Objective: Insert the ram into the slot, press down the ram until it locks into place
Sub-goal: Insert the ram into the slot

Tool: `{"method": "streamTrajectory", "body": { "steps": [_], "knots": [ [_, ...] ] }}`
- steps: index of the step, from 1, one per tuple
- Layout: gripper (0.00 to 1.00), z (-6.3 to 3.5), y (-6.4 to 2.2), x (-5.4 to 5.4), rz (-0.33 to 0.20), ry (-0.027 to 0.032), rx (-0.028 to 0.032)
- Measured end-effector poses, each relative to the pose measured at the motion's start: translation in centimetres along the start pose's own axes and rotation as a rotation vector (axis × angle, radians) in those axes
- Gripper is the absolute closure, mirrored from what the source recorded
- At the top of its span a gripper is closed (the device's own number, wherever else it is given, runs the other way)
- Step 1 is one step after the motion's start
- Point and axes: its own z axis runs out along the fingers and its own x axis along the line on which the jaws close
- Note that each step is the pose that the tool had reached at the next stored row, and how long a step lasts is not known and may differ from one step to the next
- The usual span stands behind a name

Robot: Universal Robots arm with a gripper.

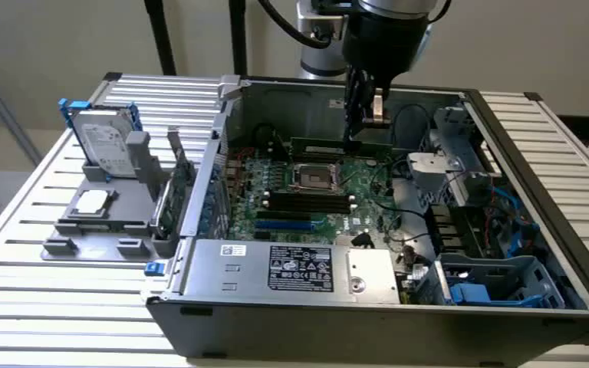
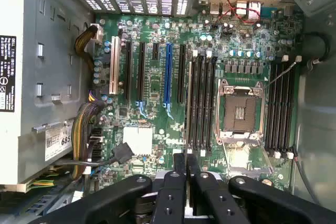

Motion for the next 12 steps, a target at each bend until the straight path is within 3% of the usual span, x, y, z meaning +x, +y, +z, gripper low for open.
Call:
{"method": "streamTrajectory", "body": {
  "steps": [12],
  "knots": [
    [0.87, 0.18, 0.13, 0.0, 0.0, 0.0001, 0.0011]
  ]
}}
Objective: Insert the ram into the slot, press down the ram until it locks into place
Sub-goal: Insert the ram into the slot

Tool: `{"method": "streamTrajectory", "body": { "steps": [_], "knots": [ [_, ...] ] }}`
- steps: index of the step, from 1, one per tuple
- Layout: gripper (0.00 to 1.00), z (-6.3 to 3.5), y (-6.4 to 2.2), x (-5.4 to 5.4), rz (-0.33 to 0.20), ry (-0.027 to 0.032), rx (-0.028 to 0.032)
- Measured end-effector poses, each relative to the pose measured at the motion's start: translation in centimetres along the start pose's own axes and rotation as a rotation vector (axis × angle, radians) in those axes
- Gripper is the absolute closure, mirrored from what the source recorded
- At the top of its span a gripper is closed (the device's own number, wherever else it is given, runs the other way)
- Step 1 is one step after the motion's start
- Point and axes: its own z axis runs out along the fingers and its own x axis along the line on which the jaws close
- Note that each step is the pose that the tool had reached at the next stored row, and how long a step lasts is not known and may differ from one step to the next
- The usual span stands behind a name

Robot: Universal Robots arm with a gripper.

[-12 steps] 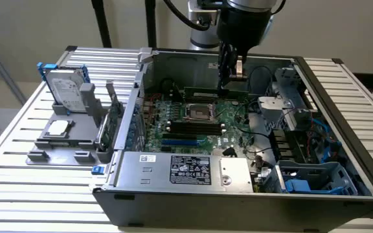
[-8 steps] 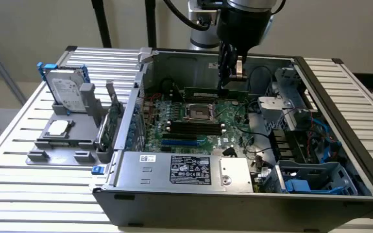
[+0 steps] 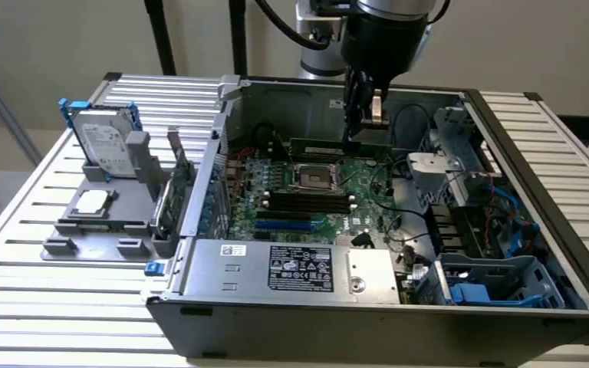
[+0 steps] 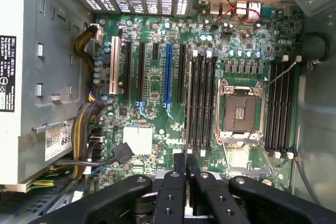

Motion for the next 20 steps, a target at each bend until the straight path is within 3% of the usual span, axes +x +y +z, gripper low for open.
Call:
{"method": "streamTrajectory", "body": {
  "steps": [3, 10, 13, 16, 20],
  "knots": [
    [0.87, 0.59, 1.17, 0.0, -0.001, -0.0001, 0.0046],
    [0.87, 1.93, 2.68, -0.1, -0.024, 0.0008, 0.0048],
    [0.87, 2.48, 3.24, -0.2, -0.034, 0.0016, 0.0098],
    [0.87, 3.06, 3.47, -0.9, -0.04, 0.0022, 0.0214],
    [0.87, 3.81, 3.41, -2.5, -0.043, 0.0024, 0.0234]
  ]
}}
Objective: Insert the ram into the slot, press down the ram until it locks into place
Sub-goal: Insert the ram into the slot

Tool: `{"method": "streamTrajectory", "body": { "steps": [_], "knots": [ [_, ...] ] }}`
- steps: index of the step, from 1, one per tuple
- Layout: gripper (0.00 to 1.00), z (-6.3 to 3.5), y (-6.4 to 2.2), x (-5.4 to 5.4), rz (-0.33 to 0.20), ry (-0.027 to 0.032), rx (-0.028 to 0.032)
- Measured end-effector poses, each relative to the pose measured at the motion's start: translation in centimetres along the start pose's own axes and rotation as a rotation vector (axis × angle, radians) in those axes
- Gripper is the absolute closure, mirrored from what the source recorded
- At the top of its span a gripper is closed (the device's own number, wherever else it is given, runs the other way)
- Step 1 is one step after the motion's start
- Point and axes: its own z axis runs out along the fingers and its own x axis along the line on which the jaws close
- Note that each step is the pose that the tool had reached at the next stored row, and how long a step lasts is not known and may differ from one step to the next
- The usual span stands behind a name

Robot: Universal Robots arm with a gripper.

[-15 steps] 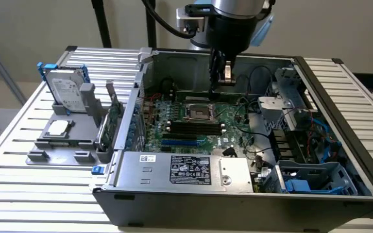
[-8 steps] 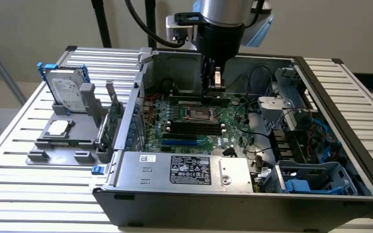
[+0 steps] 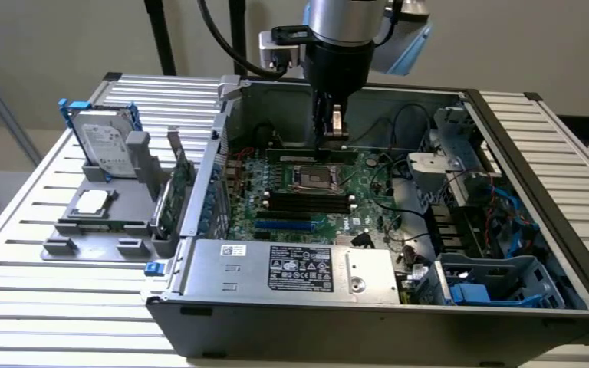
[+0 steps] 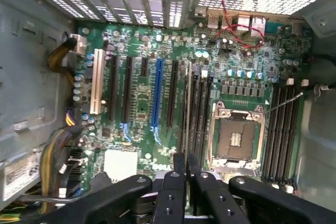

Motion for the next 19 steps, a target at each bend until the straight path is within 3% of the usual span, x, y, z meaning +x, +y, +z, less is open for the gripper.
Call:
{"method": "streamTrajectory", "body": {
  "steps": [5, 13, 19],
  "knots": [
    [0.87, 0.92, -0.15, -1.2, 0.0, 0.0021, -0.0001],
    [0.87, 1.98, -0.53, -1.5, 0.0, 0.0223, -0.0015],
    [0.87, 2.62, -0.57, -1.5, 0.006, 0.0301, -0.005]
  ]
}}
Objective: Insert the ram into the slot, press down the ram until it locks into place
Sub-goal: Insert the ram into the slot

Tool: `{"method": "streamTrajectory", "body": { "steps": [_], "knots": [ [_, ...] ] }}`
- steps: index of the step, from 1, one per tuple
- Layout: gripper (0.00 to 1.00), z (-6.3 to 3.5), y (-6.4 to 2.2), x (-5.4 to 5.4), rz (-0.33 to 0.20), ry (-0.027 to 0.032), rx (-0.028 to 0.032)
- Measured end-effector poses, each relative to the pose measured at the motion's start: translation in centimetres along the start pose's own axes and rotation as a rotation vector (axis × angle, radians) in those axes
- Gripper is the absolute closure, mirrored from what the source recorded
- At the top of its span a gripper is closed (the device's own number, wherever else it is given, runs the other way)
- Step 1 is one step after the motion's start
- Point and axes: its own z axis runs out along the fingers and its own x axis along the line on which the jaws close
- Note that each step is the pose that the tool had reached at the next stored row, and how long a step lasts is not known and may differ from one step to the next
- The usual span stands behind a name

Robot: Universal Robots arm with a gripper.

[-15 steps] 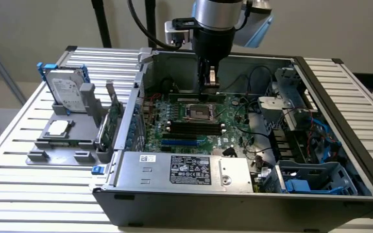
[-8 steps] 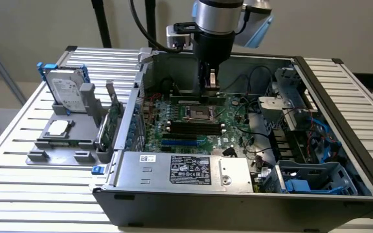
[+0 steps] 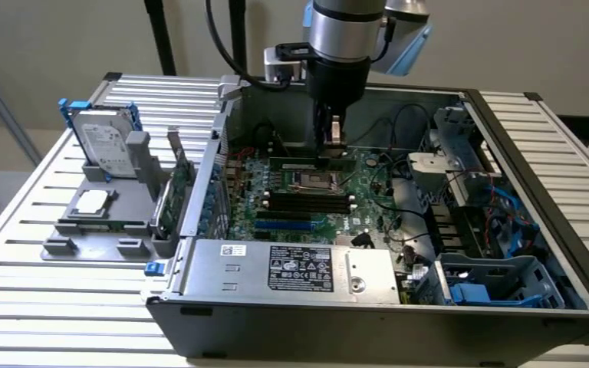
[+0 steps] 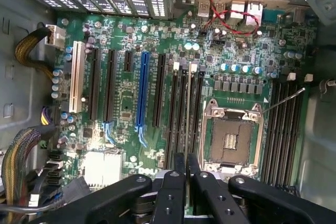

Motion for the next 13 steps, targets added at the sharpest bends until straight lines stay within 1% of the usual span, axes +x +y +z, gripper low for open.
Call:
{"method": "streamTrajectory", "body": {
  "steps": [4, 7, 11, 13],
  "knots": [
    [0.87, 0.38, -0.08, 0.0, 0.01, 0.0041, -0.002],
    [0.87, 0.59, -0.14, 0.0, 0.018, 0.0077, -0.0052],
    [0.87, 0.88, -0.26, 0.02, 0.023, 0.0109, -0.013],
    [0.87, 1.08, -0.32, 0.06, 0.024, 0.0107, -0.0177]
  ]
}}
